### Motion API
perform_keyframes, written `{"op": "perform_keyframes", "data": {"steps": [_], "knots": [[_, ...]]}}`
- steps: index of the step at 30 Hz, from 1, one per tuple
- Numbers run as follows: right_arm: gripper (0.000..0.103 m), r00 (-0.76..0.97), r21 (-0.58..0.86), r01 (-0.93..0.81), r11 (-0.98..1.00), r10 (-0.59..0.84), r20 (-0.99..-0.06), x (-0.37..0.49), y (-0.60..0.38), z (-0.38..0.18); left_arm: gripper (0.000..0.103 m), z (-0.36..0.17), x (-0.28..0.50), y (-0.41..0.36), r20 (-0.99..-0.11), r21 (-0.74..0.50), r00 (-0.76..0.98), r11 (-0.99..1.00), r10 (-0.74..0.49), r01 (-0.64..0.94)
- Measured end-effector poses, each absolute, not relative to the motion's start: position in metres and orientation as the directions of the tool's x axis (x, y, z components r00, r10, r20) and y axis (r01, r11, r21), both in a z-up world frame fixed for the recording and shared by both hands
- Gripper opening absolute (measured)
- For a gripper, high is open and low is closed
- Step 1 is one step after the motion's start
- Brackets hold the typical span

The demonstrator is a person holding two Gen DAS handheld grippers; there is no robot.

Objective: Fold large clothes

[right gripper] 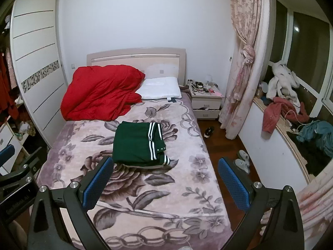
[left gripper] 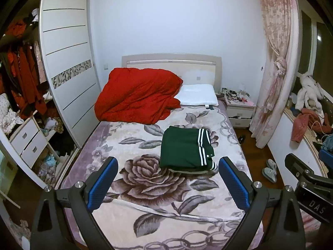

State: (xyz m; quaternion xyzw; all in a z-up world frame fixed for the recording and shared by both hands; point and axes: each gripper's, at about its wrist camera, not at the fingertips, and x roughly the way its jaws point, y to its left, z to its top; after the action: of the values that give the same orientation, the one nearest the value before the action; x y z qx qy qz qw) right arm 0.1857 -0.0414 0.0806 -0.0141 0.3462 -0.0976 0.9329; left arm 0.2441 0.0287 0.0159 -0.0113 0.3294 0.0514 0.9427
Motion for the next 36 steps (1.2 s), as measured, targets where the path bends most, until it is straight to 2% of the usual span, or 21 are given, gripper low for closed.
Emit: {"op": "perform_keyframes", "data": {"steps": [36], "knots": [[0.102,0.745,-0.089,0.179,0.98,-0.194,-0.638,0.16,-0.032,0.081,0.099,0.023,0.239,0.022,-0.613,0.025,0.783,0.993,0.107,-0.116]]}}
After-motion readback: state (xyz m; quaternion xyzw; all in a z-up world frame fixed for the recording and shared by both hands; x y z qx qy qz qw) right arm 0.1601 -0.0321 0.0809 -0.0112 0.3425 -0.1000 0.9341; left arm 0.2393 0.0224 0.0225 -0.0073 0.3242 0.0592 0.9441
